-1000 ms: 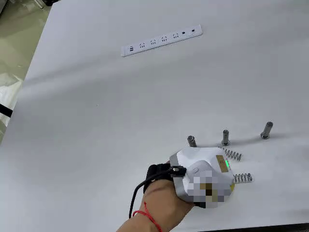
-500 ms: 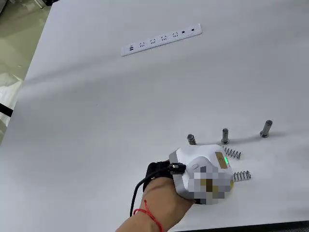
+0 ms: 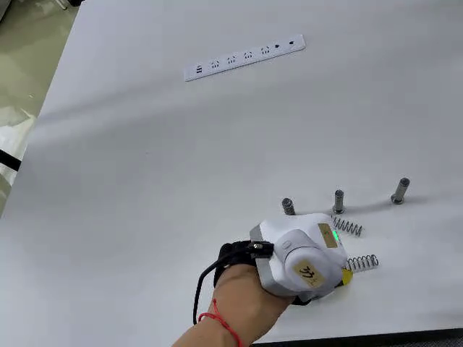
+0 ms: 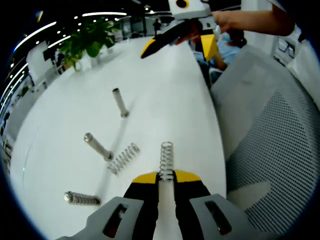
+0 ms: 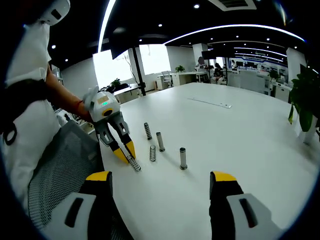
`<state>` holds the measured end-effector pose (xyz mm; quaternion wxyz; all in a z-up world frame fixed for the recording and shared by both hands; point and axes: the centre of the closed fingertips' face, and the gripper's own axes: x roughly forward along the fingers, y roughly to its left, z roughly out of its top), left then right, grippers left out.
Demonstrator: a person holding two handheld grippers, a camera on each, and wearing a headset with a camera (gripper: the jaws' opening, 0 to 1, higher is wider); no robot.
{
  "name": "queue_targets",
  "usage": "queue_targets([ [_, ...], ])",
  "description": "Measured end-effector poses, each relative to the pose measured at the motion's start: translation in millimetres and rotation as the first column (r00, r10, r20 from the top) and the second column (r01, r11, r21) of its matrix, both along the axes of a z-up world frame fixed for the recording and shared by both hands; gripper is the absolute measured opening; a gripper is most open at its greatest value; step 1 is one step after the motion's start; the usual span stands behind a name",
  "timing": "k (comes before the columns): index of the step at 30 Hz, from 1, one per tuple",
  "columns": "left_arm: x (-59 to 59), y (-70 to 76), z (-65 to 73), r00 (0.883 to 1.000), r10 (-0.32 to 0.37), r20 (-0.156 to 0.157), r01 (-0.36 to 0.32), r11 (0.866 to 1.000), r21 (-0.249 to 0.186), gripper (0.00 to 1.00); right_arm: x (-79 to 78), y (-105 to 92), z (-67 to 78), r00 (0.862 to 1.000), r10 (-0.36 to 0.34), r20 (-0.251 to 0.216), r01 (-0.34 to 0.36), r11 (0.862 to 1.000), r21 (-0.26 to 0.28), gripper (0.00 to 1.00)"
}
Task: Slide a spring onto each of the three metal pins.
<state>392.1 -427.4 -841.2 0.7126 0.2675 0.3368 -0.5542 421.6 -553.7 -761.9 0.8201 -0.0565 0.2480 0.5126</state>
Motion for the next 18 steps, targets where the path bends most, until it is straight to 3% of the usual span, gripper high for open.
queue_targets([
  [6, -1.1, -0.5, 2.9, 1.000, 0.012, -0.009, -0.012, 1.000, -0.020, 0.10, -0.2, 1.4, 2.1, 1.000, 0.003, 0.002, -0.003, 1.000, -0.001, 0.80],
  [13, -0.7, -5.5, 24.4, 0.999, 0.053, -0.015, -0.054, 0.993, -0.109, 0.10, -1.6, 4.5, 11.3, 1.000, 0.002, 0.001, -0.002, 1.000, 0.010, 0.76],
  [18, 1.5, -9.8, 47.5, 0.997, 0.082, -0.007, -0.082, 0.979, -0.188, 0.10, -1.9, 17.4, 29.8, 1.000, 0.005, -0.004, -0.005, 0.998, 0.062, 0.72],
])
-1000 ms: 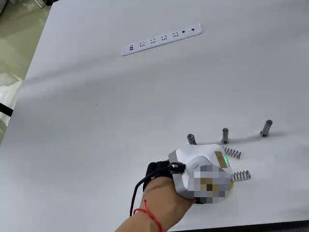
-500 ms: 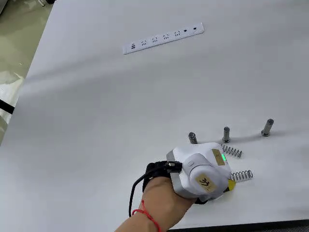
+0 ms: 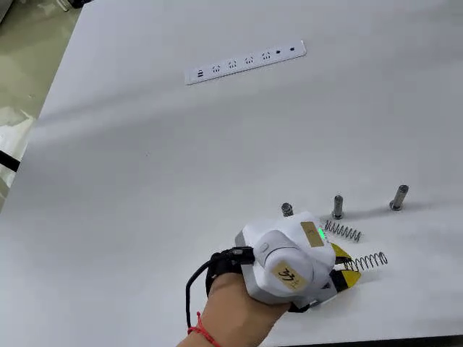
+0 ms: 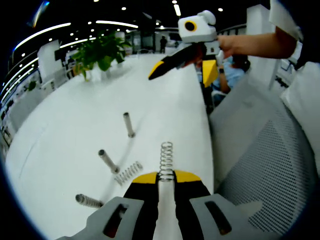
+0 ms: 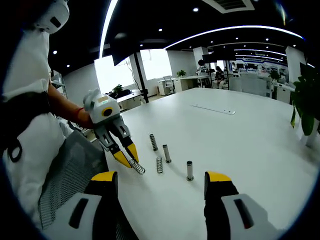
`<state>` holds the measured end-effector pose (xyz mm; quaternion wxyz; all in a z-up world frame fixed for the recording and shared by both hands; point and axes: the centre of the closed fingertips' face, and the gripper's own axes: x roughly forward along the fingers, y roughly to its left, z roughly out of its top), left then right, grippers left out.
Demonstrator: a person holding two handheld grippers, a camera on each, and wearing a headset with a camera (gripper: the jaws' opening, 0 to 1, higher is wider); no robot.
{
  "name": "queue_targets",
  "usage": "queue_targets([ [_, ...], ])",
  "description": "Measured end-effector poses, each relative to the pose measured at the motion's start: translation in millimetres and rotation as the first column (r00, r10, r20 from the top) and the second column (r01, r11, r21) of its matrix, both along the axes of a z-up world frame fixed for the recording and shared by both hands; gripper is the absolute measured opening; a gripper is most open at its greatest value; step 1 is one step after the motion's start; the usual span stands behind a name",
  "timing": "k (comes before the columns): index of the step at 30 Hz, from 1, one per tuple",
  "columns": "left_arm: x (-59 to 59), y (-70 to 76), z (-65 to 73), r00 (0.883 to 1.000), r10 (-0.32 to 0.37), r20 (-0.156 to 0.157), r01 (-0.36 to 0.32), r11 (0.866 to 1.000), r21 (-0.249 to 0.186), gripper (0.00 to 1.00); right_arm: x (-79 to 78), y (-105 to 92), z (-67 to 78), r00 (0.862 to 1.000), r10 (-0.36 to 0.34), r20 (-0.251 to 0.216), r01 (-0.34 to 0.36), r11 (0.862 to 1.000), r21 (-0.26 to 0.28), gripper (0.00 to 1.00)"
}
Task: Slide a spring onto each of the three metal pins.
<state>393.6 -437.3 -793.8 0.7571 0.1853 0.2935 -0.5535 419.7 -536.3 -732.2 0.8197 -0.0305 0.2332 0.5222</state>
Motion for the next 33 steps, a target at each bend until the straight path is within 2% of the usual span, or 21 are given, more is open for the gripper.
queue_targets([
  [3, 3.5, -3.1, 17.7, 1.000, 0.027, 0.011, -0.026, 0.998, -0.059, 0.10, -0.5, 11.5, 12.7, 1.000, 0.001, -0.018, 0.000, 0.999, 0.049, 0.66],
  [5, 6.8, -5.2, 31.1, 0.999, 0.050, 0.016, -0.048, 0.993, -0.107, 0.10, 0.2, 21.9, 24.1, 1.000, -0.007, -0.028, 0.010, 0.995, 0.102, 0.60],
  [8, 12.0, -7.6, 50.2, 0.997, 0.080, 0.023, -0.075, 0.982, -0.173, 0.10, 1.4, 35.9, 37.3, 0.997, -0.025, -0.073, 0.038, 0.983, 0.178, 0.53],
  [9, 13.5, -8.7, 56.0, 0.996, 0.090, 0.023, -0.084, 0.977, -0.197, 0.10, 3.5, 38.0, 40.0, 0.997, -0.032, -0.068, 0.044, 0.981, 0.188, 0.51],
  [11, 17.2, -8.9, 68.8, 0.994, 0.109, 0.029, -0.099, 0.967, -0.235, 0.10, 7.4, 44.1, 47.6, 0.993, -0.061, -0.103, 0.084, 0.966, 0.243, 0.44],
  [12, 19.1, -9.8, 76.8, 0.992, 0.121, 0.031, -0.108, 0.959, -0.263, 0.10, 10.0, 46.9, 52.4, 0.989, -0.077, -0.129, 0.111, 0.953, 0.281, 0.42],
  [17, 25.8, -9.0, 101.2, 0.986, 0.164, 0.030, -0.143, 0.927, -0.348, 0.10, 18.5, 51.3, 63.2, 0.973, -0.114, -0.199, 0.183, 0.909, 0.374, 0.32],
  [20, 28.9, -7.7, 109.8, 0.983, 0.183, 0.025, -0.159, 0.910, -0.383, 0.10, 18.0, 55.9, 67.7, 0.970, -0.099, -0.222, 0.184, 0.896, 0.404, 0.29],
  [22, 29.6, -7.5, 114.0, 0.982, 0.188, 0.025, -0.162, 0.902, -0.400, 0.10, 18.2, 59.3, 69.2, 0.965, -0.088, -0.248, 0.189, 0.887, 0.420, 0.27],
  [27, 29.9, -8.3, 121.3, 0.980, 0.199, 0.019, -0.172, 0.884, -0.435, 0.10, 20.3, 65.2, 73.8, 0.958, -0.077, -0.277, 0.200, 0.869, 0.452, 0.23],
  [33, 29.5, -8.7, 124.5, 0.979, 0.205, 0.013, -0.177, 0.873, -0.454, 0.10, 20.4, 71.8, 76.7, 0.956, -0.064, -0.286, 0.193, 0.871, 0.451, 0.16],
])
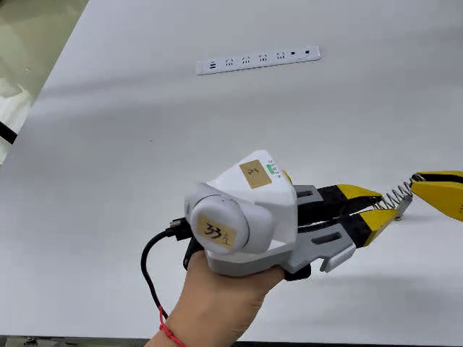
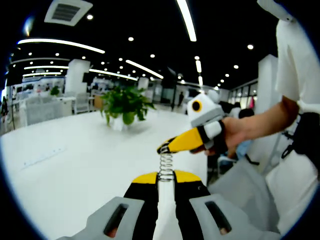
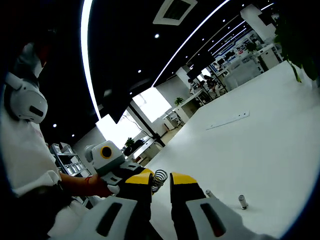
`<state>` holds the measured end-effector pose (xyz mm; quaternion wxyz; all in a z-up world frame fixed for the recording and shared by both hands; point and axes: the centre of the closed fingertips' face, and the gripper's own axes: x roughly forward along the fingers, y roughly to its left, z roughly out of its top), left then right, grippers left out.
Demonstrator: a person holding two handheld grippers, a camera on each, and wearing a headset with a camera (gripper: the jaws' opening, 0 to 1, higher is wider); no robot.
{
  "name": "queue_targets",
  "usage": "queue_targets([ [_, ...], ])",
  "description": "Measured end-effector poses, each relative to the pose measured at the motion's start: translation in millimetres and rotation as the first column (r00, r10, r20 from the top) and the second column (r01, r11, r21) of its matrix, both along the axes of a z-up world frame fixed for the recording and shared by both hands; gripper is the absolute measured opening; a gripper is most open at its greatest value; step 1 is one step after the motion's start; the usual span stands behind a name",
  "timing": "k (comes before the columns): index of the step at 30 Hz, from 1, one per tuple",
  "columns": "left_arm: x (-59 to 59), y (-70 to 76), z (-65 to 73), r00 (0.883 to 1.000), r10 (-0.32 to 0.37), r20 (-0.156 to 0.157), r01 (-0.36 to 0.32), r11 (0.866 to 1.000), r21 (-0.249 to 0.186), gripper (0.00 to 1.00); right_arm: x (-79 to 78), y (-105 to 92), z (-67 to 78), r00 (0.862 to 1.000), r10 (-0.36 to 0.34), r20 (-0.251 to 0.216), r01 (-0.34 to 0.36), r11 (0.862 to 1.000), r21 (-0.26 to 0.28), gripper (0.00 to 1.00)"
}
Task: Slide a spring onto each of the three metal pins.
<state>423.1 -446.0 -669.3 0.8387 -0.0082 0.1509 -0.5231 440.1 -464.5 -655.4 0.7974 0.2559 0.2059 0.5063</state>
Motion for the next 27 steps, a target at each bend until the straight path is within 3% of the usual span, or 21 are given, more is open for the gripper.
queue_targets([
  [6, -0.1, 0.8, -0.1, 1.000, 0.003, -0.002, -0.003, 1.000, -0.010, 0.11, -1.5, 5.0, 5.0, 1.000, 0.021, 0.015, -0.020, 1.000, -0.009, 0.12],
  [17, -8.4, -1.1, -5.5, 1.000, -0.016, -0.021, 0.015, 1.000, -0.017, 0.10, -11.7, 15.1, 9.3, 0.993, 0.104, 0.053, -0.099, 0.991, -0.086, 0.12],
  [27, -14.8, -3.8, -10.0, 0.999, -0.047, -0.014, 0.047, 0.999, 0.008, 0.10, -20.1, 22.1, 8.7, 0.972, 0.207, 0.111, -0.181, 0.961, -0.210, 0.12],
])
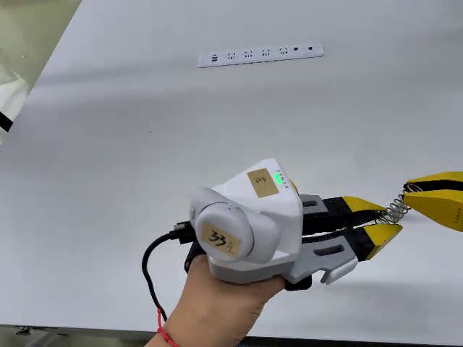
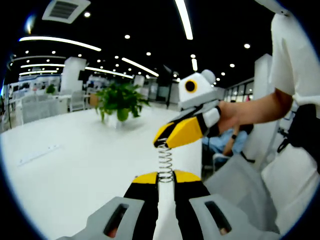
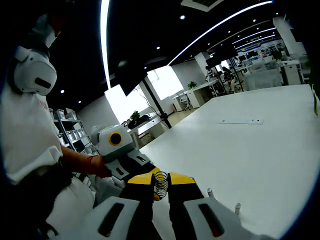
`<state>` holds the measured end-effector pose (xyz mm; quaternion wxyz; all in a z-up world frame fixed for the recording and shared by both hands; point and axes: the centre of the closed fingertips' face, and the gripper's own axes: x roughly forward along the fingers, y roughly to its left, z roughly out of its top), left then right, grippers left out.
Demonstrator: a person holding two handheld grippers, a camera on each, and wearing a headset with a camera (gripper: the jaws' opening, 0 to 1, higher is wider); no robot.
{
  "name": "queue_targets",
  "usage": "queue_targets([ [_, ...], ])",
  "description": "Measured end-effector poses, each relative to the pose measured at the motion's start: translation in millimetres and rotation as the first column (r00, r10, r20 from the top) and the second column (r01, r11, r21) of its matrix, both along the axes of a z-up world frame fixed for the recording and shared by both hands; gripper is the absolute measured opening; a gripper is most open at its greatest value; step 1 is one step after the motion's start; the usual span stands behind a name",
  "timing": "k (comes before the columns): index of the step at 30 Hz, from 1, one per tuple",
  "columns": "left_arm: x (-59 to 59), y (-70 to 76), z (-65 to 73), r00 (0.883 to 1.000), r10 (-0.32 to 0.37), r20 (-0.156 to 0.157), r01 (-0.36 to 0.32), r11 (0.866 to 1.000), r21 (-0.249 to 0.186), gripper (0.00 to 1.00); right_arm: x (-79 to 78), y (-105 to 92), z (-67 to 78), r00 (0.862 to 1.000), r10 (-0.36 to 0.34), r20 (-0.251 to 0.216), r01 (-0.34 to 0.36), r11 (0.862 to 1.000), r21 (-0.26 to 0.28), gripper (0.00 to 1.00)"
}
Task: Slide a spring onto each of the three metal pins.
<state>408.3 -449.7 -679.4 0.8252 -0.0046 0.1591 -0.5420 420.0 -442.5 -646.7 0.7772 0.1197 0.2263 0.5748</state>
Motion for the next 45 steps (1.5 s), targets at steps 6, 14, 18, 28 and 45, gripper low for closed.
queue_targets([
  [6, -1.8, -0.2, -0.5, 1.000, -0.010, 0.007, 0.010, 1.000, 0.005, 0.10, -3.0, 0.2, 0.2, 0.999, 0.044, 0.025, -0.043, 0.998, -0.052, 0.12],
  [14, -4.0, -2.1, 0.3, 0.999, -0.027, 0.016, 0.027, 1.000, 0.001, 0.10, -7.6, 0.7, 1.1, 0.992, 0.121, 0.040, -0.115, 0.986, -0.118, 0.15],
  [18, -5.0, -2.6, 0.6, 0.999, -0.036, 0.020, 0.036, 0.999, 0.001, 0.10, -12.7, -0.7, -3.1, 0.971, 0.228, 0.069, -0.208, 0.953, -0.221, 0.18],
  [28, -7.6, -3.2, -1.3, 0.997, -0.068, 0.040, 0.067, 0.997, 0.023, 0.10, -22.5, 4.7, -3.7, 0.826, 0.555, 0.092, -0.452, 0.753, -0.479, 0.21],
  [45, -9.5, -3.2, -2.2, 0.995, -0.083, 0.060, 0.082, 0.996, 0.025, 0.10, -26.5, 5.2, -19.9, 0.647, 0.763, -0.006, -0.581, 0.488, -0.652, 0.16],
])
